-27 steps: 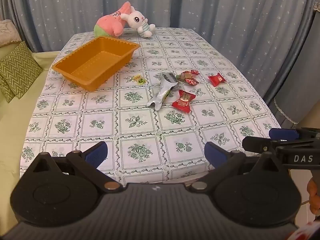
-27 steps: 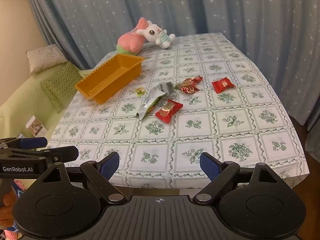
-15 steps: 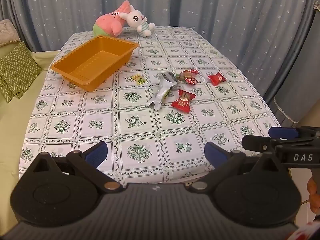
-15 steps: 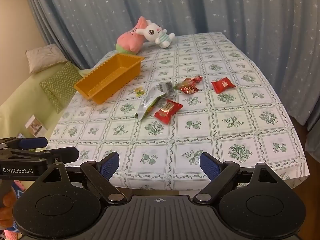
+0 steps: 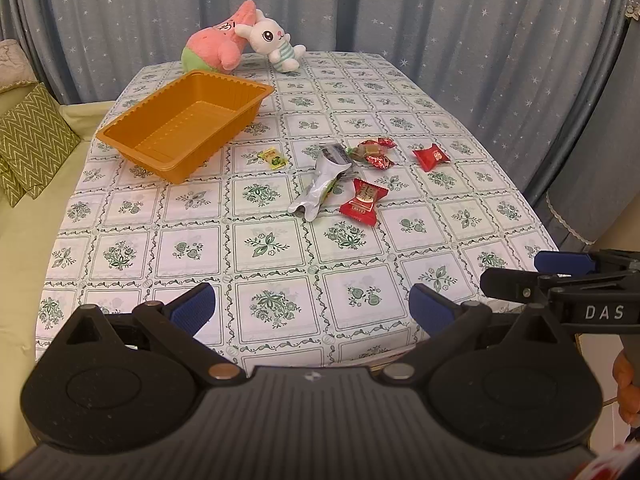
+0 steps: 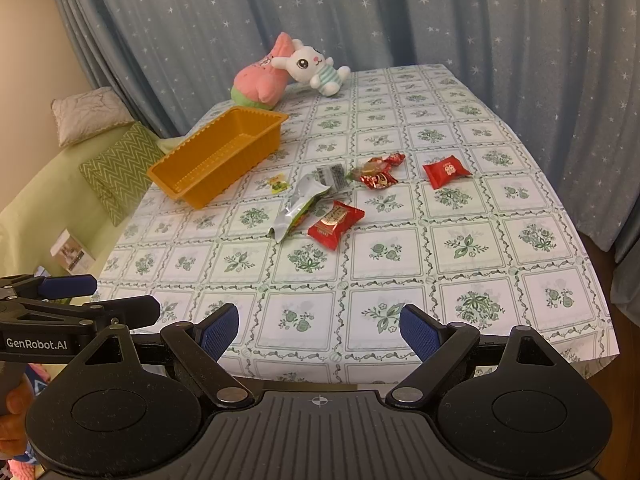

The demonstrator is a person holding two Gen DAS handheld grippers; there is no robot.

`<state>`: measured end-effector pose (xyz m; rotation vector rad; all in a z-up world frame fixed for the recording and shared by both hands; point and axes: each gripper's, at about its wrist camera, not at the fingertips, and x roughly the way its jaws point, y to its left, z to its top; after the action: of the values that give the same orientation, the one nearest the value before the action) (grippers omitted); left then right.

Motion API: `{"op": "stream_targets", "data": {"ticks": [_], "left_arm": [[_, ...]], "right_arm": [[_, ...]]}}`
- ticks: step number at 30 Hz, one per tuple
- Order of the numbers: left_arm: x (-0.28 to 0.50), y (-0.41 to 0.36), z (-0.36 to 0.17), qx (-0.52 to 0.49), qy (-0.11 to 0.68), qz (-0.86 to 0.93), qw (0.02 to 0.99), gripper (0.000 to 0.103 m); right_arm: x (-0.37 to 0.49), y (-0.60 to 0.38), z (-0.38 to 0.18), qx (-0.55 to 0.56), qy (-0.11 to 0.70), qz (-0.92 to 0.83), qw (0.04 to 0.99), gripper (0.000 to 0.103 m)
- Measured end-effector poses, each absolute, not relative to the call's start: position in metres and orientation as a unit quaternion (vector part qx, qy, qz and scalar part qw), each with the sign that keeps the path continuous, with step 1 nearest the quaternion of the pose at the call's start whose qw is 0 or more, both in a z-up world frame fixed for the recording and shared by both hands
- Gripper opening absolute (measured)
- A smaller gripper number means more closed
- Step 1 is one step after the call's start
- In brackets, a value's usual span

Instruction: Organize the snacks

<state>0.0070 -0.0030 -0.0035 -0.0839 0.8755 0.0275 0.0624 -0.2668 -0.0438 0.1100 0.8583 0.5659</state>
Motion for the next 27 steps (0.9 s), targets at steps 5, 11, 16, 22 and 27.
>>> {"op": "stream_targets", "data": {"ticks": [5, 11, 16, 22, 27], "left_arm": [[0.0076, -0.0013, -0.0033, -0.043, 0.424, 0.014, 0.904, 0.103], [0.008, 0.0004, -0.0035, -0.045, 0.424, 0.016, 0.904, 0.103], [0.0074, 0.0018, -0.0044, -0.046, 0.424, 0.017, 0.904, 0.103], [0.0077, 0.0026, -0.0038, -0.048, 0.425, 0.019, 0.904, 0.103], [0.0076, 0.0028, -0.0038, -0.047, 0.425, 0.018, 0.904, 0.103]], "right_arm": [[0.0636, -0.265, -0.0443, 0.051, 0.41, 0.272, 0.869, 0.087], [0.0636, -0.2641, -0.0447, 0.051, 0.411, 0.271, 0.869, 0.087], [0.0667, -0.2627, -0.0455, 0.05, 0.411, 0.272, 0.869, 0.087], [0.0667, -0.262, -0.0464, 0.049, 0.411, 0.273, 0.868, 0.087], [0.0666, -0.2595, -0.0471, 0.049, 0.412, 0.273, 0.868, 0.087]]}}
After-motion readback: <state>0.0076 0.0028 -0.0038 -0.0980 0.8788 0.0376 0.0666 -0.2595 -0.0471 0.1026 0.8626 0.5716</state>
